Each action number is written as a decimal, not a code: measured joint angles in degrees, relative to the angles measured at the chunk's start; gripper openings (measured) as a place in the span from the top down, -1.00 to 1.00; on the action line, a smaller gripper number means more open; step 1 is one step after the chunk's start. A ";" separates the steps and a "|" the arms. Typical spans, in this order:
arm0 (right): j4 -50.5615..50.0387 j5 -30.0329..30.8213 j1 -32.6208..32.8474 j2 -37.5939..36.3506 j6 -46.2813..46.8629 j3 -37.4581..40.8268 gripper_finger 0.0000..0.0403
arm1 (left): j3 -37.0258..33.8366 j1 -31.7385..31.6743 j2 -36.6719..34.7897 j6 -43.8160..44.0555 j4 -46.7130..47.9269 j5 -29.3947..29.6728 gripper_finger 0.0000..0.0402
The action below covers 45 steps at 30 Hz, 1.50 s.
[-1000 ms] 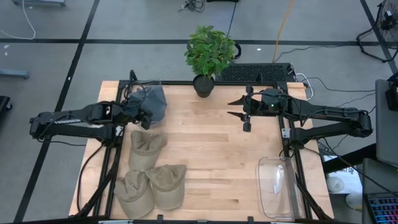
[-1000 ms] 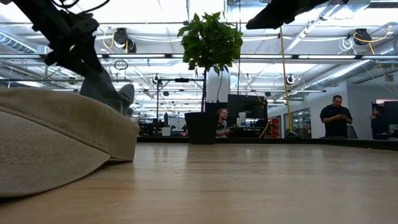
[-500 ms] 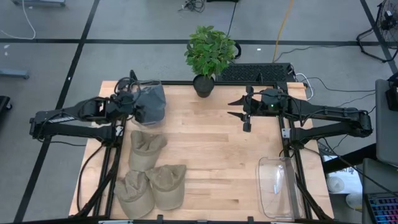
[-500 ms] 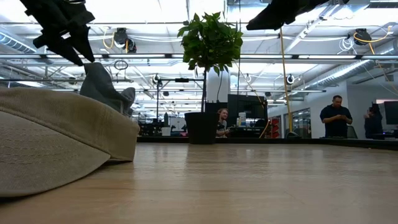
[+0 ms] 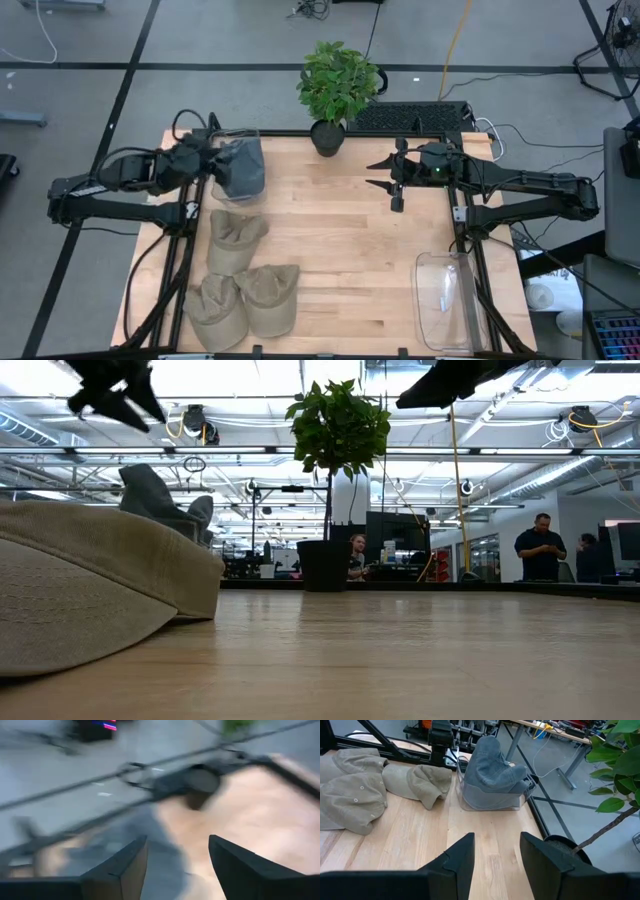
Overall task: Pick & Place hat
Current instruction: Put the blue cap into the left transparent bin
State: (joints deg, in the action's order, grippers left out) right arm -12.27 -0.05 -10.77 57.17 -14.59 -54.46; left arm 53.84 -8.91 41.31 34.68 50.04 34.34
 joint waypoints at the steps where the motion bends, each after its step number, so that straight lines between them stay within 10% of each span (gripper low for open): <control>1: 0.00 0.00 -0.02 0.00 0.00 0.00 0.29 | 0.00 0.00 0.44 -0.50 -2.07 -3.33 -0.06; 11: 1.32 -0.01 0.00 0.00 -1.07 1.34 0.29 | -0.02 3.51 9.86 -10.99 -7.73 -25.34 0.53; 15: 1.62 0.00 -0.02 0.00 -1.27 2.99 0.29 | -0.11 4.82 18.01 -12.20 -6.67 -23.22 0.94; 23: 4.00 0.00 -0.02 -0.02 -1.41 3.74 0.29 | -0.13 3.24 27.81 0.76 8.01 -10.68 0.97; 45: 5.62 0.00 -0.02 -0.05 -2.21 3.74 0.29 | -1.93 -4.11 35.20 7.01 15.78 -0.94 0.96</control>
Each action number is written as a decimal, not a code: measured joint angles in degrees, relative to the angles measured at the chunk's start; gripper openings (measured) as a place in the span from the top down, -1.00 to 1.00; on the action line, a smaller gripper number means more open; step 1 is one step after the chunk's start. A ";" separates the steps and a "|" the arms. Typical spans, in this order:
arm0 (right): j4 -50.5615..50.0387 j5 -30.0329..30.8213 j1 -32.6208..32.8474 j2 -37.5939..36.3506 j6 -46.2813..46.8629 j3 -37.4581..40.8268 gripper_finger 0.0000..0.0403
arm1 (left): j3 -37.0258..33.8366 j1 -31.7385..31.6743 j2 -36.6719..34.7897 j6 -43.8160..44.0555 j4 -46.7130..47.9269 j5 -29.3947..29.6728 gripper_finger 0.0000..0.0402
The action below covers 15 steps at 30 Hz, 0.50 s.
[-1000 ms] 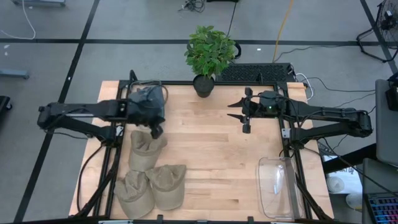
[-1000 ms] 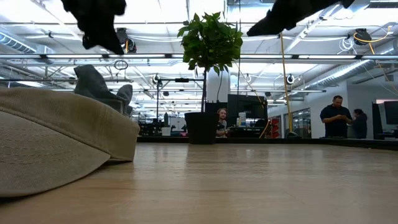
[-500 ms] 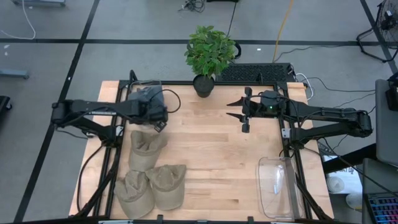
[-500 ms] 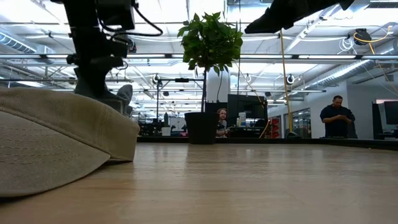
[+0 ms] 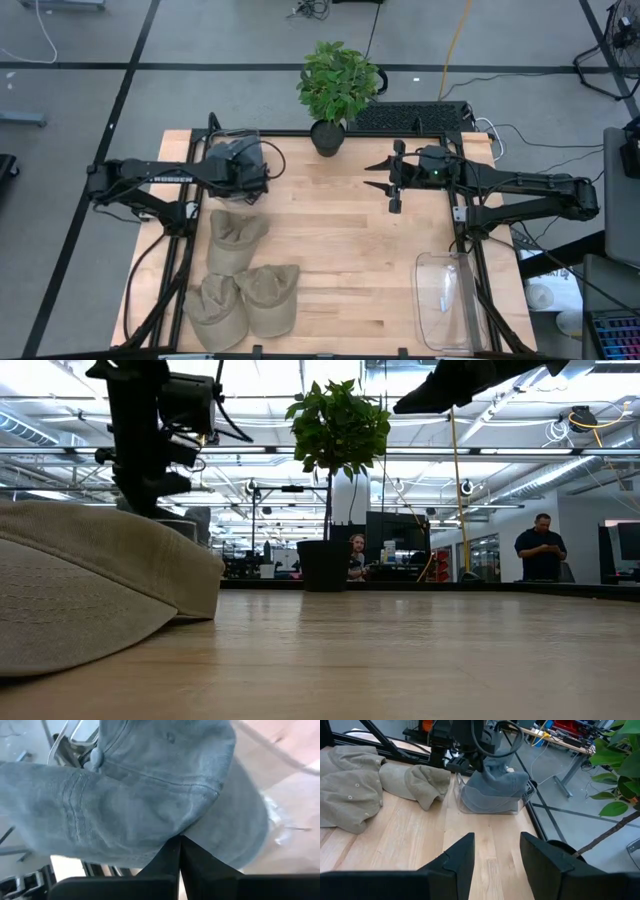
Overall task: Pick & Place hat
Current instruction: Put the blue cap into the left transparent bin
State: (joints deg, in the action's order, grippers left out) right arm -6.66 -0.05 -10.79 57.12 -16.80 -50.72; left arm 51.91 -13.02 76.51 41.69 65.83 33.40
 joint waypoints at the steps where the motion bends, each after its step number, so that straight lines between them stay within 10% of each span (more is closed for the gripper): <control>1: -0.02 0.00 0.00 0.00 0.02 0.00 0.29 | -0.80 -0.36 0.00 -0.21 -0.65 0.23 0.96; 15: 0.00 0.00 0.00 0.00 0.28 0.00 0.29 | -12.02 -3.08 -0.20 -2.71 -15.05 1.61 0.95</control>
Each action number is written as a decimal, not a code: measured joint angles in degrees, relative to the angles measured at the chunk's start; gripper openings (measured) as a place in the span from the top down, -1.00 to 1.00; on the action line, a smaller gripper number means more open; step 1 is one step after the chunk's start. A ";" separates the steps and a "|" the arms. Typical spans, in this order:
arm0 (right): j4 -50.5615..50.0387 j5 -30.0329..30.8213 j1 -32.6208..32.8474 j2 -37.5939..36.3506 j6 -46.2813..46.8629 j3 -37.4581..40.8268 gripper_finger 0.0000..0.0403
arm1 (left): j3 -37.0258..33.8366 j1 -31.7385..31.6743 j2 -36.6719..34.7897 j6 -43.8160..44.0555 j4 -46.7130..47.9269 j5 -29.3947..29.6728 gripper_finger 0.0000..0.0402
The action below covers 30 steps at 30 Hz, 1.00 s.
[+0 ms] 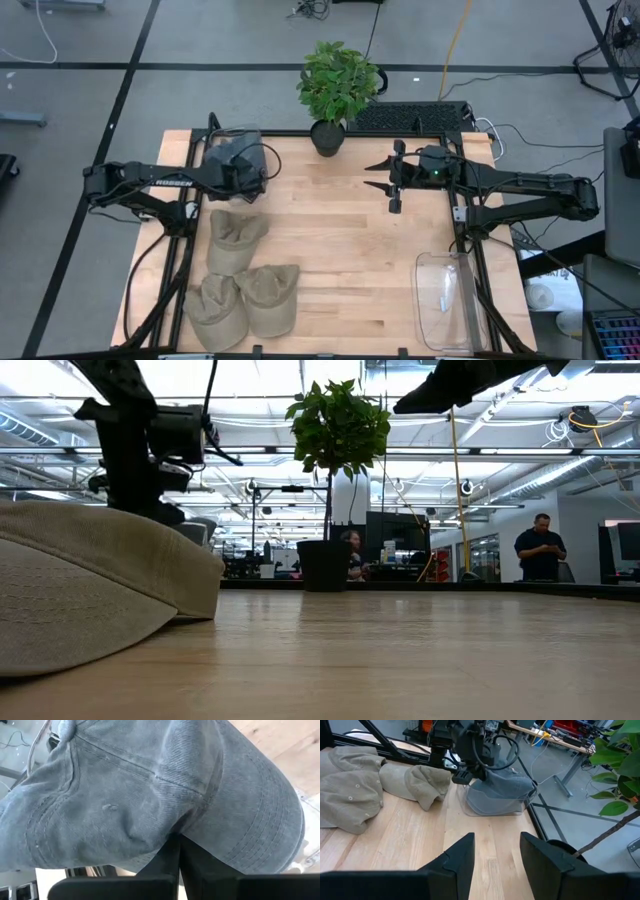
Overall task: Pick & Place hat
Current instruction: Put the blue cap into the left transparent bin
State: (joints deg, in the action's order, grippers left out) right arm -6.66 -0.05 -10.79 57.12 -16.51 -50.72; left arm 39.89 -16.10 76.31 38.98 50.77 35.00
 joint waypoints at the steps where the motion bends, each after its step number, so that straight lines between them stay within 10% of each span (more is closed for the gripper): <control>1: 0.00 0.00 0.00 0.00 0.00 0.00 0.29 | -0.16 0.00 0.00 -0.25 -0.44 -0.04 0.95; 30: -0.02 0.00 0.02 -0.02 0.84 0.00 0.29 | 6.52 4.40 -4.26 -8.16 4.41 -17.89 0.95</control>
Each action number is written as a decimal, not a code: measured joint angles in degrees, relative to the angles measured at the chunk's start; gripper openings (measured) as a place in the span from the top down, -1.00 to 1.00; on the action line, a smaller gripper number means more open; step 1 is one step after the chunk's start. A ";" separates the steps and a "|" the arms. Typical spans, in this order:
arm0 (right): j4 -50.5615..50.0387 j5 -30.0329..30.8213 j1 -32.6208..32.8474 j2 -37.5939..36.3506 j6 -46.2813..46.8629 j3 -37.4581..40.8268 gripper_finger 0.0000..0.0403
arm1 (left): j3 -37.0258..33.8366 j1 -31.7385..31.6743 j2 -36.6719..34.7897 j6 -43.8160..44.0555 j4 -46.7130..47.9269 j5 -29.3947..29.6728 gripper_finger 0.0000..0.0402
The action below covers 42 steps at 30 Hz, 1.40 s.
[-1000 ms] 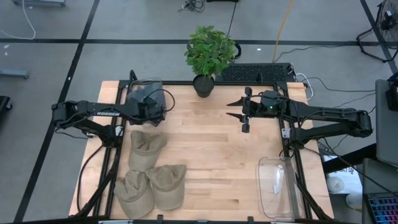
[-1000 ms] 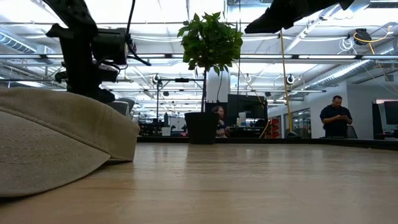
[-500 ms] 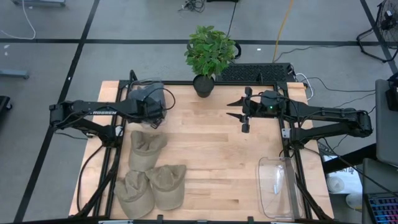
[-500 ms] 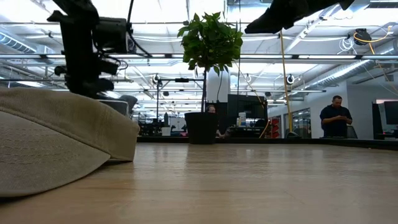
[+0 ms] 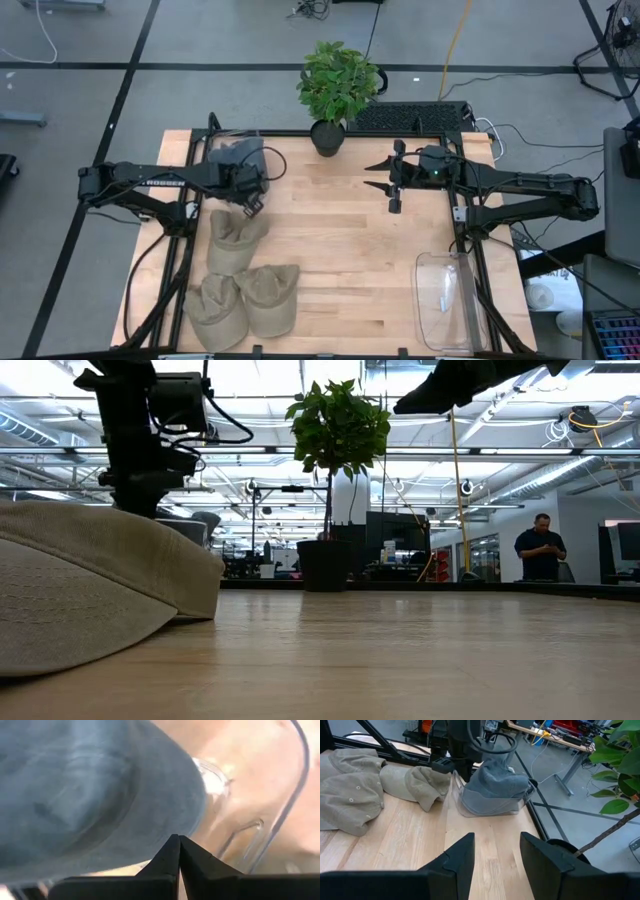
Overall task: Pick & Place hat
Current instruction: Put the blue cap into the left transparent bin
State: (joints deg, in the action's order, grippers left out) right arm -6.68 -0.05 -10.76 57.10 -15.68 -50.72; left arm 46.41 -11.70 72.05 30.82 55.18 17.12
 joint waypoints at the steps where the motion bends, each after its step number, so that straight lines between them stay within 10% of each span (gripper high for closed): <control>1: 0.00 0.00 0.00 0.00 0.00 0.00 0.29 | 0.00 0.22 -0.02 -1.63 0.00 -2.13 0.95; 7: -0.01 0.01 -0.01 0.00 0.00 0.00 0.29 | 0.00 1.71 0.00 -6.89 1.24 -9.61 0.95; 21: 0.00 0.00 0.00 0.00 0.00 0.00 0.29 | 3.23 4.90 -4.14 -5.38 -4.12 -1.21 0.95; 29: -0.02 0.00 -0.02 0.00 -0.07 0.04 0.29 | 3.21 11.85 -4.06 -2.91 -8.43 -14.67 0.95; 42: 0.02 0.00 -0.02 0.04 -0.44 0.04 0.29 | 3.16 18.91 -0.86 17.34 10.65 -4.66 0.95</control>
State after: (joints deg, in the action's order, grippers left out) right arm -6.66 -0.05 -10.79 57.14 -16.12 -50.68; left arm 49.57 7.22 71.19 48.16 65.83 12.45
